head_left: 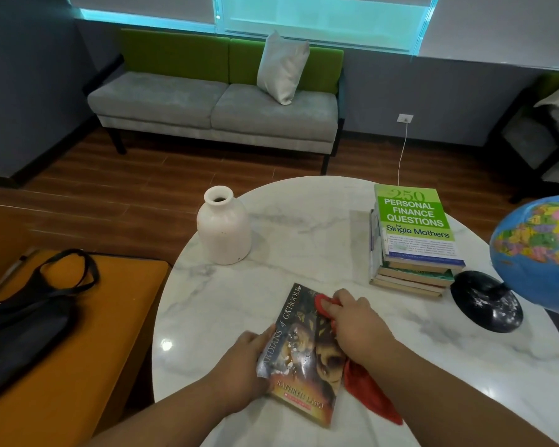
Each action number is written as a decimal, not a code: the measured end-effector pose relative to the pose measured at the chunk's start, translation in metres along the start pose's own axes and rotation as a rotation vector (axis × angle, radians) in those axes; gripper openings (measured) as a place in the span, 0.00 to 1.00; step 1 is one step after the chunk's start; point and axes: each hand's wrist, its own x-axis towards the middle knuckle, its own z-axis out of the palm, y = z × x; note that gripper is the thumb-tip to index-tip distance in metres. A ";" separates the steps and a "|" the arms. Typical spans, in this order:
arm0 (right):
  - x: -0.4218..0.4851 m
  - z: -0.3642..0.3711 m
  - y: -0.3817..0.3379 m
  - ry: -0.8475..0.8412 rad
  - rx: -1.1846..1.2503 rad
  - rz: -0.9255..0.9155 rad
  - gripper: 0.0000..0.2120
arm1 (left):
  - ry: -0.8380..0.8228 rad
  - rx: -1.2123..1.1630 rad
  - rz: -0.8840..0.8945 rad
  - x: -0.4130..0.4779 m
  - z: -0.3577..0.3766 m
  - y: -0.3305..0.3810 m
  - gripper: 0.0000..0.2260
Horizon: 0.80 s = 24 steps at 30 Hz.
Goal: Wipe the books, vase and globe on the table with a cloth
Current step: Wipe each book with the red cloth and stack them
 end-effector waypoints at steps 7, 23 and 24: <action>-0.011 0.017 -0.024 -0.081 -0.045 -0.198 0.35 | 0.008 0.039 -0.030 0.002 0.001 -0.001 0.39; -0.018 0.007 -0.031 -0.131 -0.166 -0.196 0.33 | -0.037 0.249 -0.079 0.008 -0.002 -0.002 0.42; -0.015 0.006 -0.028 -0.115 -0.179 -0.157 0.33 | -0.044 0.265 -0.080 0.008 -0.002 -0.002 0.42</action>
